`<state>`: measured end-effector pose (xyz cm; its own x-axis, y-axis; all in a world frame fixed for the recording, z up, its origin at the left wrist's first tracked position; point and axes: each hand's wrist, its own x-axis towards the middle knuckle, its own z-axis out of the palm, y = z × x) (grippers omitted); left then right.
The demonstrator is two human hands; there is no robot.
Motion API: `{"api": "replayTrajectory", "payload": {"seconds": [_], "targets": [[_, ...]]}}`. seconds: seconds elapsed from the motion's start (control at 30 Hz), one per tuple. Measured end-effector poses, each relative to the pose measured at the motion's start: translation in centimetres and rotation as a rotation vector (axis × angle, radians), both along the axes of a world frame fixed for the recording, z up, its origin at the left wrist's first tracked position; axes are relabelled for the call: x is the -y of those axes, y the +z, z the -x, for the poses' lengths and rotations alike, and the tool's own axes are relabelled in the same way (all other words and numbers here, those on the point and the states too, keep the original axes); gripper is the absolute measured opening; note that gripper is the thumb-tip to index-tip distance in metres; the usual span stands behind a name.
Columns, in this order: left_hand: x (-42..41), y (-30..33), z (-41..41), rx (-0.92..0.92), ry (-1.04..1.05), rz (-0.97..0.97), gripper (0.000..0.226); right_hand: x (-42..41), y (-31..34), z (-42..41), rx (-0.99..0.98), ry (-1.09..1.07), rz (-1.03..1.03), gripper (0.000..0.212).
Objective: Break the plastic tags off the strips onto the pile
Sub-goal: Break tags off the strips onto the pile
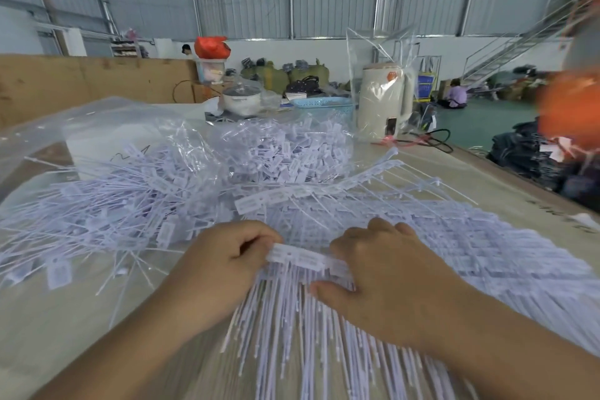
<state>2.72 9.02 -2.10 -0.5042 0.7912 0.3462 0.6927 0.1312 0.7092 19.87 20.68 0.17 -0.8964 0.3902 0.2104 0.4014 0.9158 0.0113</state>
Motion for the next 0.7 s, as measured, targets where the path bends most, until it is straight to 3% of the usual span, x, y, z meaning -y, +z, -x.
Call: {"api": "replayTrajectory", "payload": {"seconds": [0.23, 0.37, 0.47, 0.57, 0.7], "targets": [[-0.3, -0.3, -0.8, -0.171, 0.014, -0.021, 0.011, -0.9, 0.9, -0.4, -0.001, 0.018, -0.095, 0.021], [-0.1, -0.6, -1.0, -0.581, 0.185, 0.011, 0.033, -1.6, 0.0, -0.1, -0.147, 0.052, -0.364, 0.023], [-0.4, -0.3, -2.0, -0.769, 0.178, 0.052, 0.037, -2.1, -1.3, 0.2, -0.253, 0.074, -0.499, 0.025], [-0.9, -0.6, -2.2, -0.814, 0.098, 0.079, 0.043, -2.4, -1.7, 0.4, -0.243, 0.113, -0.511, 0.027], [-0.8, -0.6, -1.8, -0.781, 0.067, 0.106, 0.037, -2.0, -0.9, 0.3, -0.006, 0.081, -0.373, 0.037]]}}
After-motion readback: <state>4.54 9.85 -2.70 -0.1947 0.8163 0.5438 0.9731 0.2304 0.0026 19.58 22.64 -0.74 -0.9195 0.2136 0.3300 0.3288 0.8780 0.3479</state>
